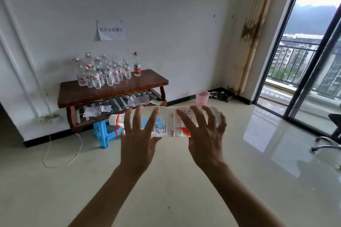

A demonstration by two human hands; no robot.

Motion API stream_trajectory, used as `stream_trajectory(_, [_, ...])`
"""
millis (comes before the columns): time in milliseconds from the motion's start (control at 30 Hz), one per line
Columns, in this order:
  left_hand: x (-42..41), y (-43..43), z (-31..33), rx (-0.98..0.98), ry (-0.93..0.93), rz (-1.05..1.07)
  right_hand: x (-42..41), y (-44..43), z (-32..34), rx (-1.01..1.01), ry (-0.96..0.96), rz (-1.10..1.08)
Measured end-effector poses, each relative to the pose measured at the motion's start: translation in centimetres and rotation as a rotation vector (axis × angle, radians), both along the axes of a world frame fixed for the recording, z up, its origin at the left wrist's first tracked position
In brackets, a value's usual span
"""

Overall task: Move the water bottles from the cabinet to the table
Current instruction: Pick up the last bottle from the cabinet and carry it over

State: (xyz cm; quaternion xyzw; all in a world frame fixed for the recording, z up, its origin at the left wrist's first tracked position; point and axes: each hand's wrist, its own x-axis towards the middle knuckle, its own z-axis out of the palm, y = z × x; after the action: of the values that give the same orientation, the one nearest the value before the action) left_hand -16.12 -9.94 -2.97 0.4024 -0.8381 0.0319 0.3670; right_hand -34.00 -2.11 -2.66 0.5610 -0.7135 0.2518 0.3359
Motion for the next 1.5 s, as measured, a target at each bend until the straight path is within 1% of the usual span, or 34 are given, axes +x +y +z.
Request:
stream_trajectory(100, [-4.2,-6.0,-0.8,-0.007,-0.017,0.006,-4.1,-6.2,-1.6,-0.006,-0.024,0.013])
stream_trajectory(233, [-11.3,-15.3,-1.7,-0.015,-0.101,0.049,-11.4,-16.3,-3.9,0.001,-0.091,0.042])
stream_trajectory(333, [-15.4,-22.0,-0.6,0.033,-0.147,0.105,-16.0,-24.4,-3.6,0.01,-0.135,0.11])
stream_trajectory(433, [-17.8,-29.0,1.0,0.016,-0.151,0.152,-19.2,-32.9,-2.1,0.006,-0.142,0.196])
stream_trajectory(633, [-18.5,-40.3,1.5,0.02,-0.121,0.269,-20.7,-46.8,-1.3,-0.018,-0.119,0.361])
stream_trajectory(833, [-18.7,-54.8,-1.6,0.042,-0.075,0.368,-21.0,-63.1,-3.1,0.042,-0.07,0.442])
stream_trajectory(933, [-18.9,-63.7,-2.9,0.07,-0.029,0.36,-21.5,-72.1,-3.5,0.1,-0.024,0.442])
stream_trajectory(1067, [-20.5,-75.3,-2.7,0.123,0.025,0.323,-23.1,-83.3,-2.6,0.158,-0.003,0.418])
stream_trajectory(1200, [-22.5,-85.3,-1.8,0.096,-0.014,0.267,-25.3,-92.2,-1.7,0.168,-0.037,0.343])
stream_trajectory(1367, [-25.2,-95.3,-2.3,0.048,-0.06,0.224,-28.1,-101.0,-1.9,0.117,-0.094,0.311])
stream_trajectory(1467, [-27.4,-101.5,-3.7,0.035,-0.051,0.243,-30.0,-107.4,-3.2,0.168,-0.12,0.326])
stream_trajectory(1500, [-27.9,-103.2,-4.0,0.058,-0.055,0.25,-30.6,-109.4,-3.7,0.196,-0.127,0.335])
